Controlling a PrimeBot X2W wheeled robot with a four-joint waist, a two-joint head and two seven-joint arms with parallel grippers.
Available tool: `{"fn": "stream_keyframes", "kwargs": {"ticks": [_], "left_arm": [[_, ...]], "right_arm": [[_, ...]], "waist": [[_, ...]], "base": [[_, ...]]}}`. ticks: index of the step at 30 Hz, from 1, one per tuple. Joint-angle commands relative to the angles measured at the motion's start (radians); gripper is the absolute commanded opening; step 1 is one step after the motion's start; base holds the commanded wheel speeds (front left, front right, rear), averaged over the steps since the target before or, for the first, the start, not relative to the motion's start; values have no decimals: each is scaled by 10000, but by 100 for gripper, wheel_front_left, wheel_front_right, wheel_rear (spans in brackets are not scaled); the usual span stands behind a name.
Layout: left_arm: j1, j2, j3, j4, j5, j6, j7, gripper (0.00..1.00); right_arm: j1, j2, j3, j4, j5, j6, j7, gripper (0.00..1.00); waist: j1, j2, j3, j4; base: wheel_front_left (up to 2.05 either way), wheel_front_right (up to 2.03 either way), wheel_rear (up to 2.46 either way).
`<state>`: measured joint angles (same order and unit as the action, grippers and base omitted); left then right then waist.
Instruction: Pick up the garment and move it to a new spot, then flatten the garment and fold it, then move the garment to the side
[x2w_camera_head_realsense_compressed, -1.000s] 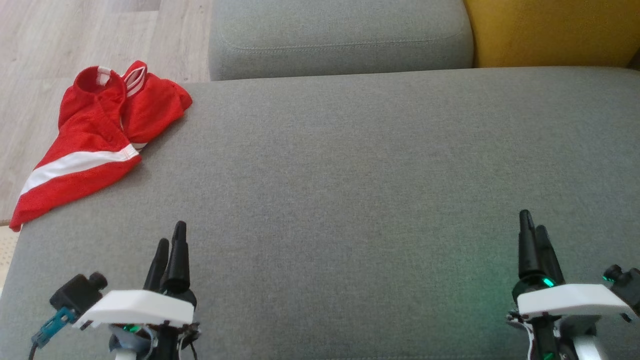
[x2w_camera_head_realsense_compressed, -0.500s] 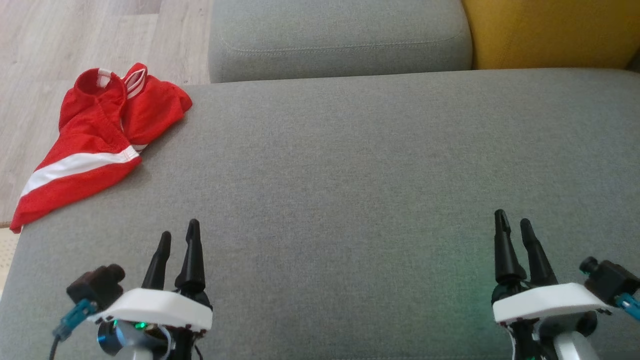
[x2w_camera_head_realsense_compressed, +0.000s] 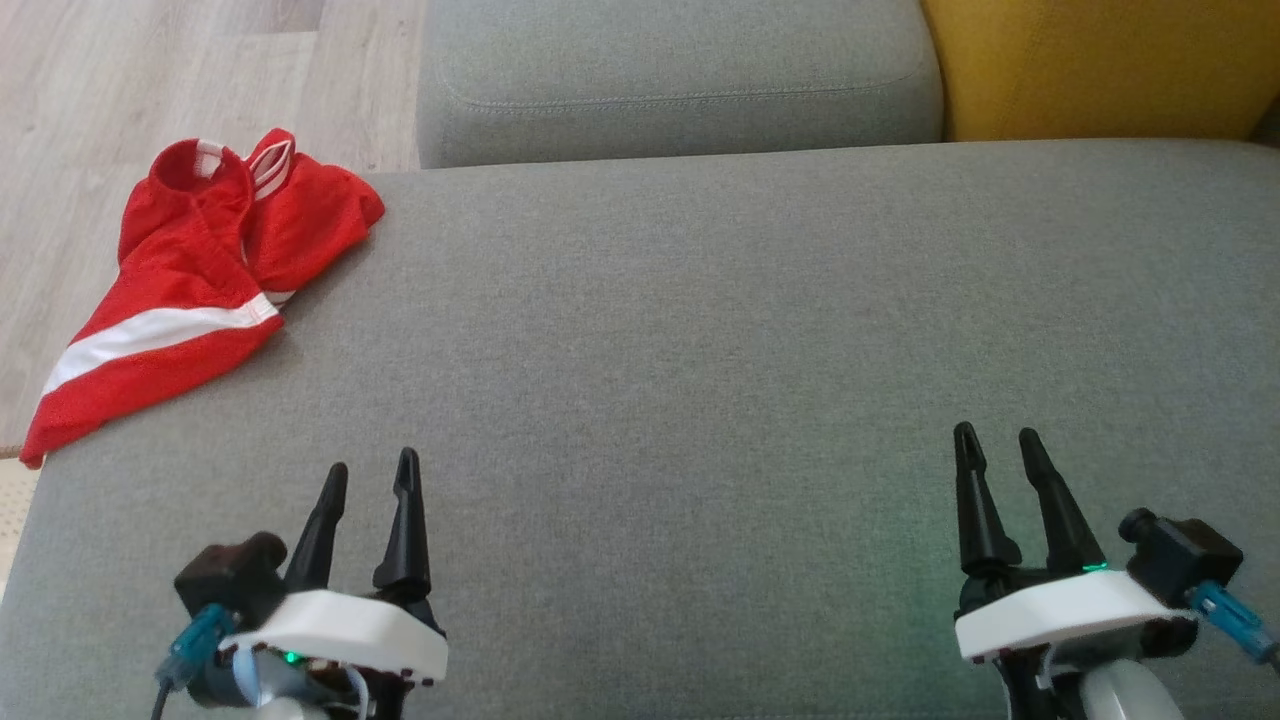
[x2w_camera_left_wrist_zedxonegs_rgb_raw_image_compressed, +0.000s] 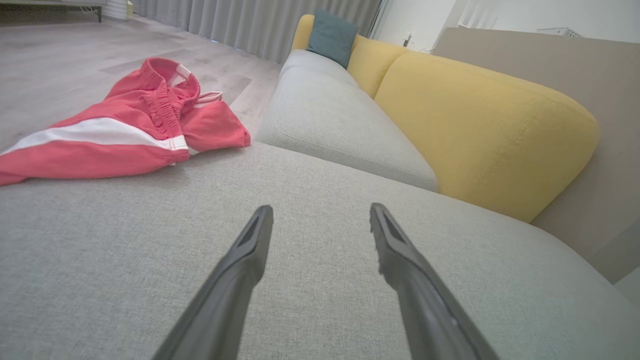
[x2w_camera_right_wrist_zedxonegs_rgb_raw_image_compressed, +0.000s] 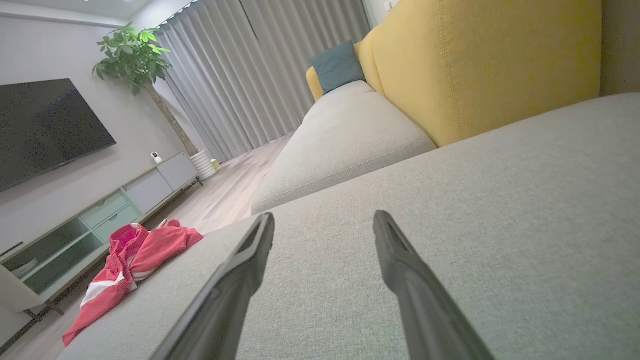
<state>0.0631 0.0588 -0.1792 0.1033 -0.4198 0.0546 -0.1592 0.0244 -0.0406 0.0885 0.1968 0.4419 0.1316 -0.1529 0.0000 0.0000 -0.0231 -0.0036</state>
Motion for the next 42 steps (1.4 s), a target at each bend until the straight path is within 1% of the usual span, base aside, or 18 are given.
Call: {"fn": "stream_keyframes", "kwargs": {"ticks": [1, 16, 32, 42], "left_arm": [[-224, 134, 200, -405, 348, 101, -150, 100], [-86, 195, 35, -490, 1869, 306, -558, 100], [107, 131, -10, -565, 3587, 460, -1025, 100], [125, 44, 185, -296, 3436, 323, -1025, 100]], "right_arm": [[-589, -73, 236, -426, -380, -7, -205, 100], [-615, -84, 334, -521, -2217, -8, -617, 100], [-765, -96, 228, 38, -4109, -9, -1089, 100], [-819, -96, 43, 219, -3999, -9, -1089, 100]], "waist": [[0, 0, -3, 1], [0, 0, -31, -1], [0, 0, -61, -3], [0, 0, -45, -4]], "base": [[0, 0, 0], [0, 0, 0], [0, 0, 0], [0, 0, 0]]}}
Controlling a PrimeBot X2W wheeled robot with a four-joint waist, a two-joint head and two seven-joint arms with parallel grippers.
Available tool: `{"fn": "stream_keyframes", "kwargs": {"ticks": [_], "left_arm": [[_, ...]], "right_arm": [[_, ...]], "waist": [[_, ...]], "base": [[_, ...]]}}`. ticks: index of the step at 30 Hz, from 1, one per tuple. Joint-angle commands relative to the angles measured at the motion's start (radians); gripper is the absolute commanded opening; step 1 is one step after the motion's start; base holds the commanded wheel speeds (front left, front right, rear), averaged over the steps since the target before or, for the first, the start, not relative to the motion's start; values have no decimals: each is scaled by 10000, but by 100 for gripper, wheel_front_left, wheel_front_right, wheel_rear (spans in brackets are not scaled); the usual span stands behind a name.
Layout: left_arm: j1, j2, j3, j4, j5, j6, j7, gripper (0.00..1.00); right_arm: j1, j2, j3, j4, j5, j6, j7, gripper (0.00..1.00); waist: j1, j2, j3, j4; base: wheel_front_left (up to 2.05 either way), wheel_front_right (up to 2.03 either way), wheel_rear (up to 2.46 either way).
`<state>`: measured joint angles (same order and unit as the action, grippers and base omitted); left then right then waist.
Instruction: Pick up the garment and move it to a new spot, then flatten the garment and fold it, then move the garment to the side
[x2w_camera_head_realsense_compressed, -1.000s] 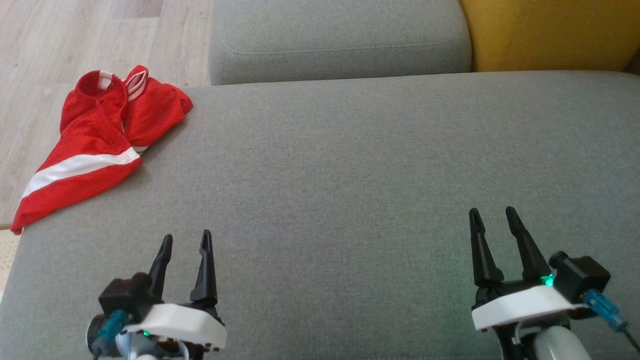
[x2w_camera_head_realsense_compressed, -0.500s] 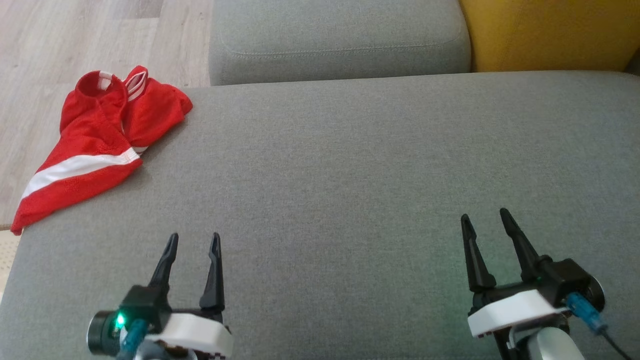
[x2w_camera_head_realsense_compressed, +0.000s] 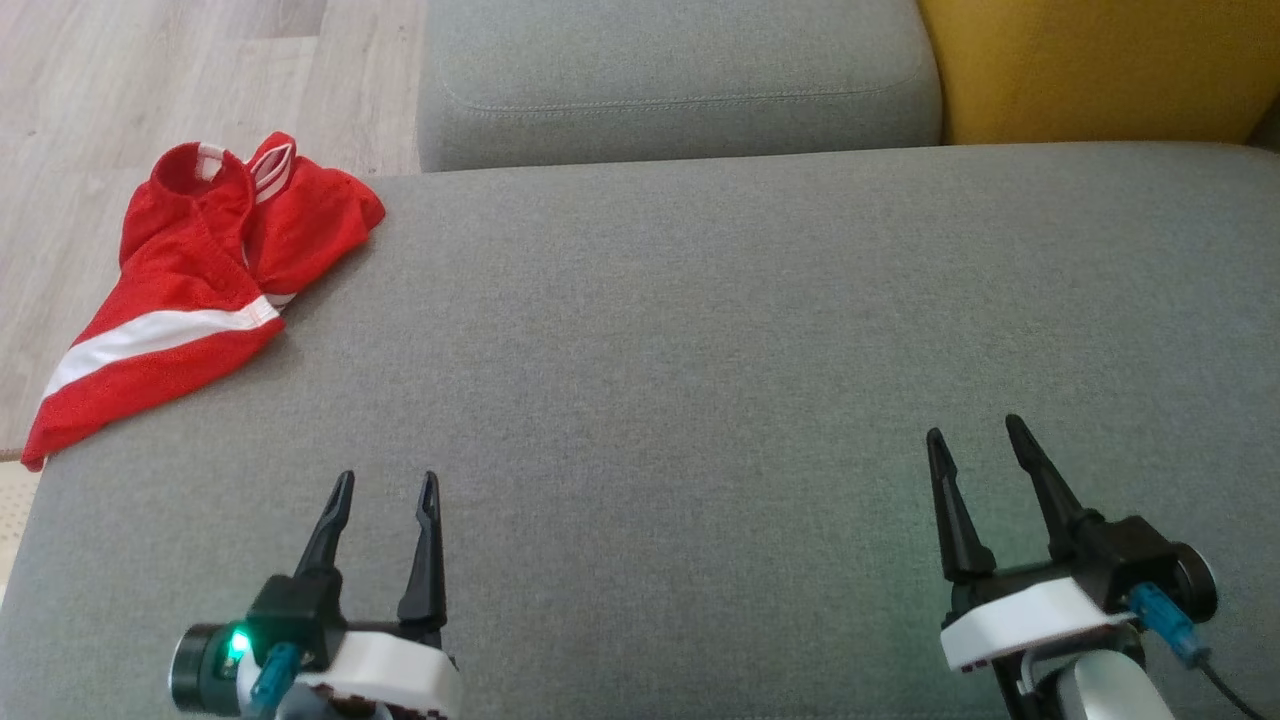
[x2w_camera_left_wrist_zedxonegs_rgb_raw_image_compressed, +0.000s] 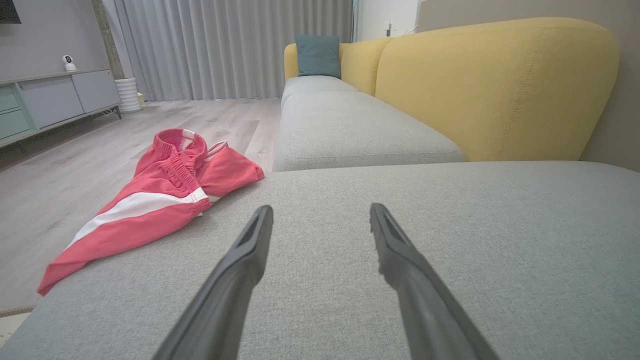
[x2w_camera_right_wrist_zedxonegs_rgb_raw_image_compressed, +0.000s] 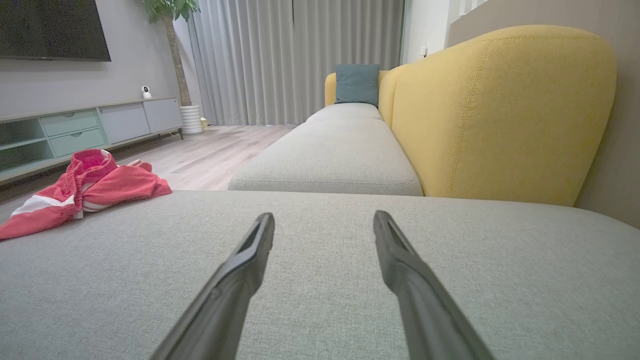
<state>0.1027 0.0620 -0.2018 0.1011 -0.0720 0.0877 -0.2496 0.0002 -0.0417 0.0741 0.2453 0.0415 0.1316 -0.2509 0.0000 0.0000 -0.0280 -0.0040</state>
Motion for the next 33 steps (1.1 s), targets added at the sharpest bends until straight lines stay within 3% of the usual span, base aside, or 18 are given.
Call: {"fn": "stream_keyframes", "kwargs": {"ticks": [1, 26, 33], "left_arm": [[-275, -3, 433, -252, -43, -28, -122, 100], [-255, -95, 529, -208, -22, -126, -122, 100], [-344, -105, 443, -237, 4, -168, -122, 100]], "right_arm": [[-586, -85, 177, -237, 46, -9, -109, 100], [-572, -85, 169, -298, 77, -9, -109, 100], [-517, -85, 163, -387, 89, -9, -109, 100]], "waist": [[0, 0, 7, -1], [0, 0, 35, 22], [0, 0, 5, 529]], "base": [[0, 0, 0], [0, 0, 0], [0, 0, 0]]}}
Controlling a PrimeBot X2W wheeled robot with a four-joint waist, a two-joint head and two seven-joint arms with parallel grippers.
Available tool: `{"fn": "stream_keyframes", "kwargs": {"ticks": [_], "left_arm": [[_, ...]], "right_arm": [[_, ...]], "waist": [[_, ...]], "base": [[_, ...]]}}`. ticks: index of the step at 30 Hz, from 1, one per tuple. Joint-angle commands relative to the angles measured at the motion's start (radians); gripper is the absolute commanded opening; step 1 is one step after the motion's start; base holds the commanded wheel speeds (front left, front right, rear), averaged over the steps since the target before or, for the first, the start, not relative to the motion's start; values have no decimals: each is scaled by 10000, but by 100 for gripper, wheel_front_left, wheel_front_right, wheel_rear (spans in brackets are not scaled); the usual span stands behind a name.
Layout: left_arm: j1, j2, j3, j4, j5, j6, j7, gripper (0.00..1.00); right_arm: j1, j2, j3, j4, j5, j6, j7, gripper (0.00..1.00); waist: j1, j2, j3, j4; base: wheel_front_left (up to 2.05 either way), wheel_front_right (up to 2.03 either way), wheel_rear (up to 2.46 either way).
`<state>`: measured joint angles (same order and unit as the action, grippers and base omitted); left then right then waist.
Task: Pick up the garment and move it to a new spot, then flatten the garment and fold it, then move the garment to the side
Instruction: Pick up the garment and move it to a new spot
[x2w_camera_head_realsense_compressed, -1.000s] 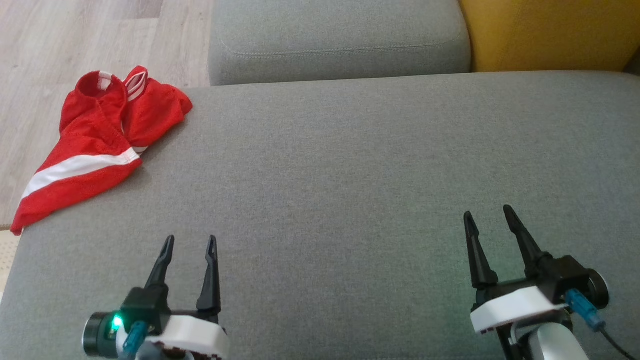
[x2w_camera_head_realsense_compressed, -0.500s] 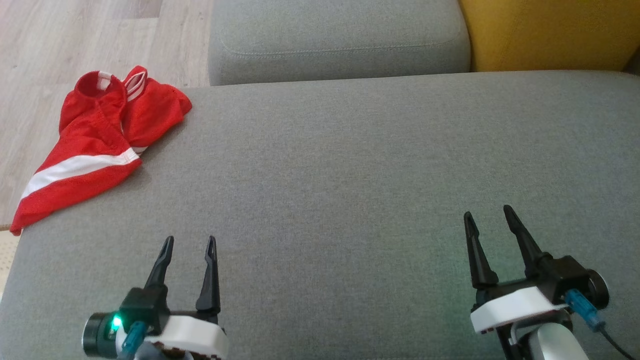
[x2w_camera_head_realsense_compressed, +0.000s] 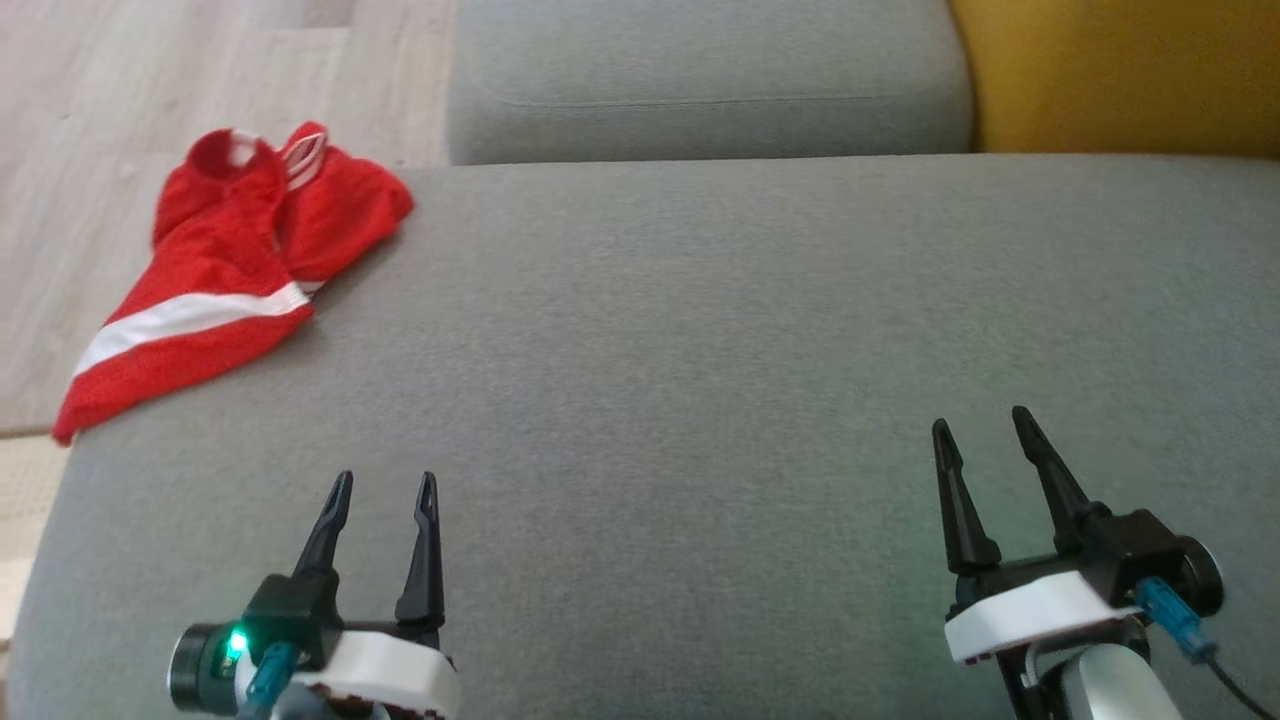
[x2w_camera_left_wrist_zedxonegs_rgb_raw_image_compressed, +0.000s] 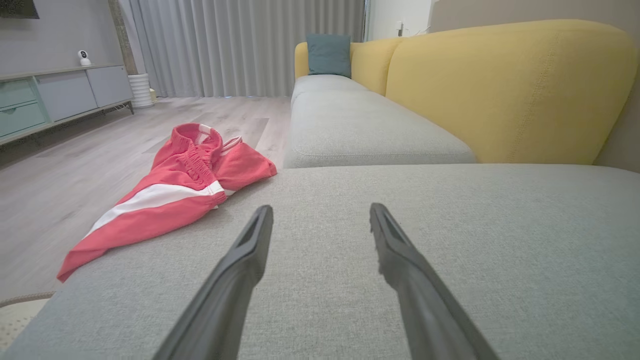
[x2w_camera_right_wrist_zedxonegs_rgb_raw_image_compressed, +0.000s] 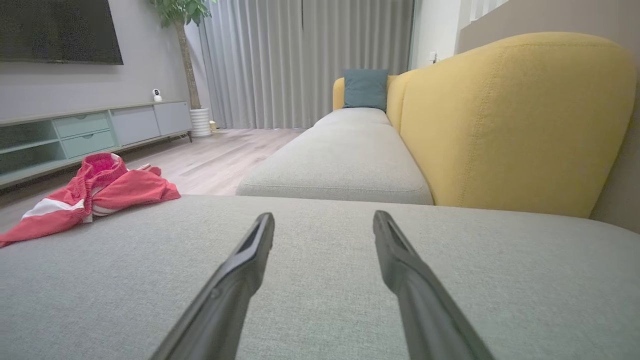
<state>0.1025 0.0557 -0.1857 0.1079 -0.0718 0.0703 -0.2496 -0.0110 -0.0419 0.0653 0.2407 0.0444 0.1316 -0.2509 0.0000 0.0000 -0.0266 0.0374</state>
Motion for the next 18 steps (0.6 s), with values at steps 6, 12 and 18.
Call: {"fn": "stream_keyframes", "kwargs": {"ticks": [6, 12, 18], "left_arm": [[-366, -46, 192, -503, 54, -24, -122, 100], [-353, -48, 213, -715, 94, -47, -122, 100], [-292, -26, 367, -835, 153, -58, -122, 100]], "right_arm": [[-334, -83, 311, -440, 159, -9, -109, 100], [-260, -83, 399, -475, 282, -9, -109, 100], [-211, -83, 434, -458, 379, -9, -109, 100]], "waist": [[0, 0, -66, 1087], [0, 0, -164, 2179], [0, 0, -259, 3186]], "base": [[0, 0, 0], [0, 0, 0], [0, 0, 0]]}}
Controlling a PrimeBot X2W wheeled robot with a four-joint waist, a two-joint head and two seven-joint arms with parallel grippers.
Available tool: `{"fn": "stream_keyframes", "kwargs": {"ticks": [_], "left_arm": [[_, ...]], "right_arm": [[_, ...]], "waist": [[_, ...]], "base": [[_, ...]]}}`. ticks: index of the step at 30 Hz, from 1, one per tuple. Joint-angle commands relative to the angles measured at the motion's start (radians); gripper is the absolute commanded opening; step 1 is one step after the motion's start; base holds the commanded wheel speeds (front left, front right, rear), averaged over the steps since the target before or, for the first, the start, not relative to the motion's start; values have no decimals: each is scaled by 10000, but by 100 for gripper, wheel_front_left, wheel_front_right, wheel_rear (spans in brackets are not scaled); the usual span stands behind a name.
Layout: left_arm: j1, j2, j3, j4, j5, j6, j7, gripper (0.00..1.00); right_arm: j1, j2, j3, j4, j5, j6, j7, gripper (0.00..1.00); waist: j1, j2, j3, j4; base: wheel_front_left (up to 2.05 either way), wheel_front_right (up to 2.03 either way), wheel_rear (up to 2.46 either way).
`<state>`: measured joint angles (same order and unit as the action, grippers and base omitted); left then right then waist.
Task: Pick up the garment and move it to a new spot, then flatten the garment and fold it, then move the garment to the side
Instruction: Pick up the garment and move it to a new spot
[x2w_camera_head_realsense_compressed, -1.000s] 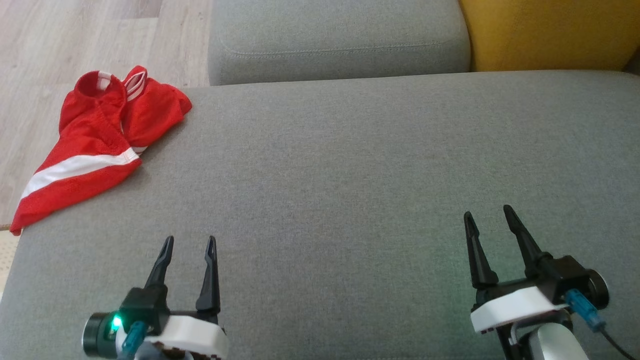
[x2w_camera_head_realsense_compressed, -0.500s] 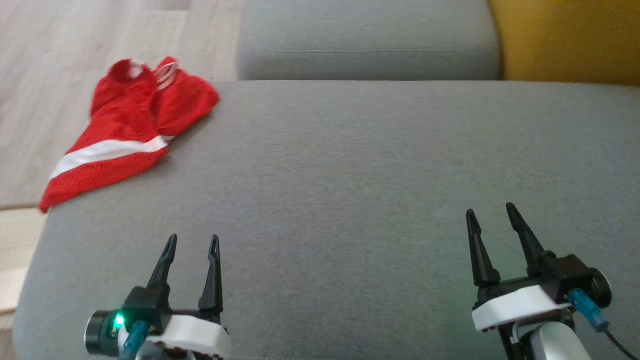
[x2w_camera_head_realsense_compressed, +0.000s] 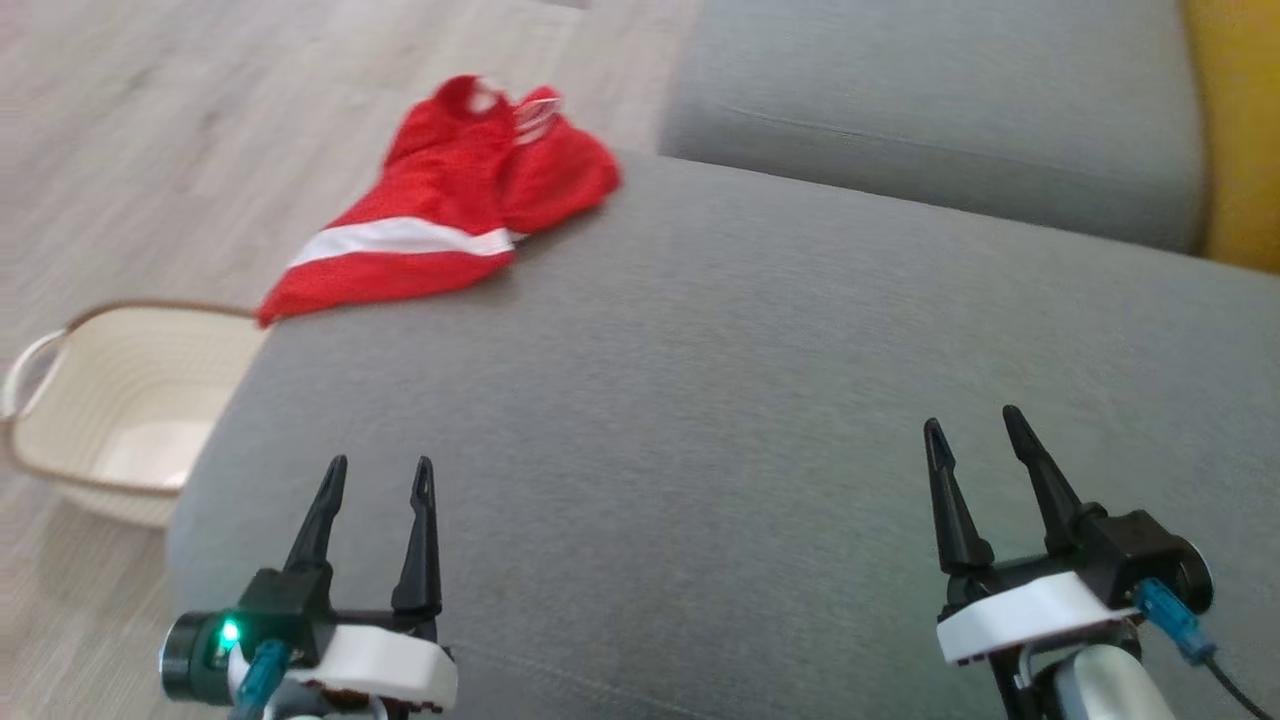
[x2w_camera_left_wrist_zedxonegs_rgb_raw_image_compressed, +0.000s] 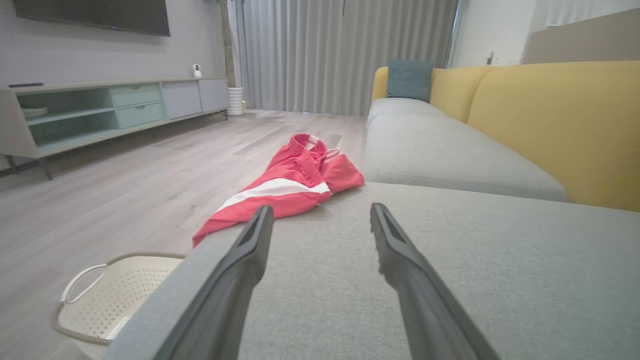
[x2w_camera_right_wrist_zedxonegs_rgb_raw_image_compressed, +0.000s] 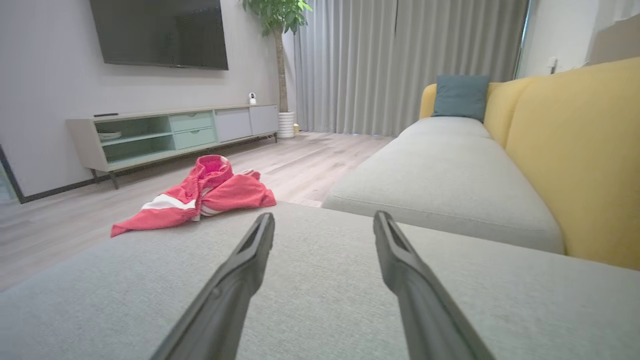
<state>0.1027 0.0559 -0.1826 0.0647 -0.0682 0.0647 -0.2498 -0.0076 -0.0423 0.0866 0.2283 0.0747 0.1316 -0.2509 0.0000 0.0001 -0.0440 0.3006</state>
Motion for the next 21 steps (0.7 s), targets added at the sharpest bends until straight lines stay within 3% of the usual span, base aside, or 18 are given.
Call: {"fn": "stream_keyframes", "kwargs": {"ticks": [1, 11, 21], "left_arm": [[-292, -27, 369, -426, 119, 0, -120, 100], [-217, 41, 622, -492, 175, -23, -120, 100], [-80, 33, 1033, -746, 123, 105, -120, 100]], "right_arm": [[-235, -79, 213, -331, 89, -9, -109, 100], [-221, -79, 303, -302, 224, -9, -109, 100], [-516, -79, 595, -207, 187, -9, -109, 100]], "waist": [[0, -1, -101, 722], [0, -1, -193, 1764], [0, -1, 65, 1988]], "base": [[0, 0, 0], [0, 0, 0], [0, 0, 0]]}}
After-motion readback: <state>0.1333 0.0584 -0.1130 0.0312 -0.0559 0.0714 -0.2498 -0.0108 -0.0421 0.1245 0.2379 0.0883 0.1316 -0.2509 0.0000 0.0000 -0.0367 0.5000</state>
